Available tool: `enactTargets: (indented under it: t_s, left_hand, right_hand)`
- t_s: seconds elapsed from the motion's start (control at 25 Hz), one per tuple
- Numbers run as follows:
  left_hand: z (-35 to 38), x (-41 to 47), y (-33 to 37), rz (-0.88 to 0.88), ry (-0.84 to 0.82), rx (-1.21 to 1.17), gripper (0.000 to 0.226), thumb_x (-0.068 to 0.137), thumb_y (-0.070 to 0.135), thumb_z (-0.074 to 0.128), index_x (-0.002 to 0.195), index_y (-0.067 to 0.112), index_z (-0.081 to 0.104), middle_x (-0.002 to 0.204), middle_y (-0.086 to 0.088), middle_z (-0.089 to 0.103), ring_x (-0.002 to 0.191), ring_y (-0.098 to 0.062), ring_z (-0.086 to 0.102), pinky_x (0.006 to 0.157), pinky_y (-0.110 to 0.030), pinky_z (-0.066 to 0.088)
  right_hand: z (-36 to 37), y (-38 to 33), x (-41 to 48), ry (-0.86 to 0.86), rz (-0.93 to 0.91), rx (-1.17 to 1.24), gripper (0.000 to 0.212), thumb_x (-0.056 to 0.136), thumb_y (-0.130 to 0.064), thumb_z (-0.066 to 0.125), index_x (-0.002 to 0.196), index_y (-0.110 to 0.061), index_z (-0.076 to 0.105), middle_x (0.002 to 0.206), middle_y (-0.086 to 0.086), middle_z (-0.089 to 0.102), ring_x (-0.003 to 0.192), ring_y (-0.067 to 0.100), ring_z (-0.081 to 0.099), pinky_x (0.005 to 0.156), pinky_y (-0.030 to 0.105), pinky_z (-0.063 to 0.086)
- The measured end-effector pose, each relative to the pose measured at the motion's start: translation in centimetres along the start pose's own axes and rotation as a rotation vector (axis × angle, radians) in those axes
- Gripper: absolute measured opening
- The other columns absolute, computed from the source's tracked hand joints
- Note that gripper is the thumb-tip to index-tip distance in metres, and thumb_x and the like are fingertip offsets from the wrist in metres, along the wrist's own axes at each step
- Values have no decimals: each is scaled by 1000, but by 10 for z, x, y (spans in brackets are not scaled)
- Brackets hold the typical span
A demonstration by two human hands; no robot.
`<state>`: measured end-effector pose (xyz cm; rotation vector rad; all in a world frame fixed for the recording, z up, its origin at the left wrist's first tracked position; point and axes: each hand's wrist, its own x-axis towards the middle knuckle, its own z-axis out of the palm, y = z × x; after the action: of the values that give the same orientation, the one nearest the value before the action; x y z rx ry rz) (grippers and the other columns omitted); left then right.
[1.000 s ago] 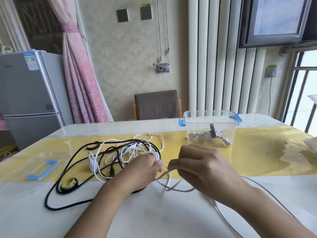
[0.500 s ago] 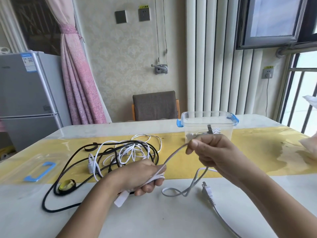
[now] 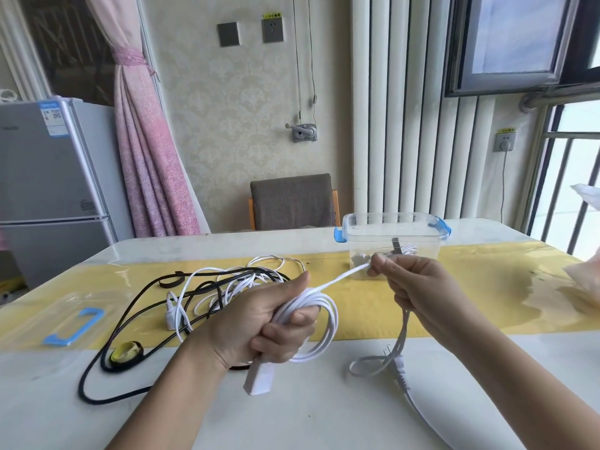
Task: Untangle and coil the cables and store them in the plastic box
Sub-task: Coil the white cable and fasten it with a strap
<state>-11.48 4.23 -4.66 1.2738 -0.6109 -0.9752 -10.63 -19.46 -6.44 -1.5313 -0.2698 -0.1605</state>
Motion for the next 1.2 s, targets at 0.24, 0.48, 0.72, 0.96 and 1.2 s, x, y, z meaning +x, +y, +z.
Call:
enactTargets:
  t_s: [0.24,0.48,0.72,0.96,1.2]
  left_hand:
    - [-1,-2,0,199,-364,-369,34,102,35,31,83,17,52,48,8,27,36,-3,19,39,-18,19]
    - [-8,1,4,453,-217,-580,31,102,25,33,93,4,55,50,5,27,38,-5,20,42,-23,24]
    - [-8,16,-1,624,286,-531,33,98,27,35,80,12,58,58,6,31,44,-7,31,48,-20,35]
    - [-15,34,-22,630,931,362,22,102,17,35,85,7,45,63,3,43,56,-10,42,60,-23,36]
    - [-24,34,-38,422,932,1321,25,99,28,39,81,13,48,76,11,43,76,-14,42,71,-24,33]
  right_hand:
    - [16,1,-7,-53,-24,-215,34,74,-44,61,75,-13,74,47,-12,34,42,4,28,47,17,22]
    - [43,28,-19,-268,-364,-821,33,95,-40,48,88,-16,70,56,3,43,59,20,31,55,31,33]
    - [51,42,-20,-318,-417,-985,35,98,-39,44,101,-8,61,72,14,55,69,29,39,64,40,41]
    - [51,37,-25,-387,-413,-1002,22,97,-26,48,112,-26,64,67,3,49,64,24,38,63,35,39]
    - [46,31,-22,-260,-560,-1110,23,88,-29,45,89,-25,68,68,-2,62,61,22,52,51,30,40]
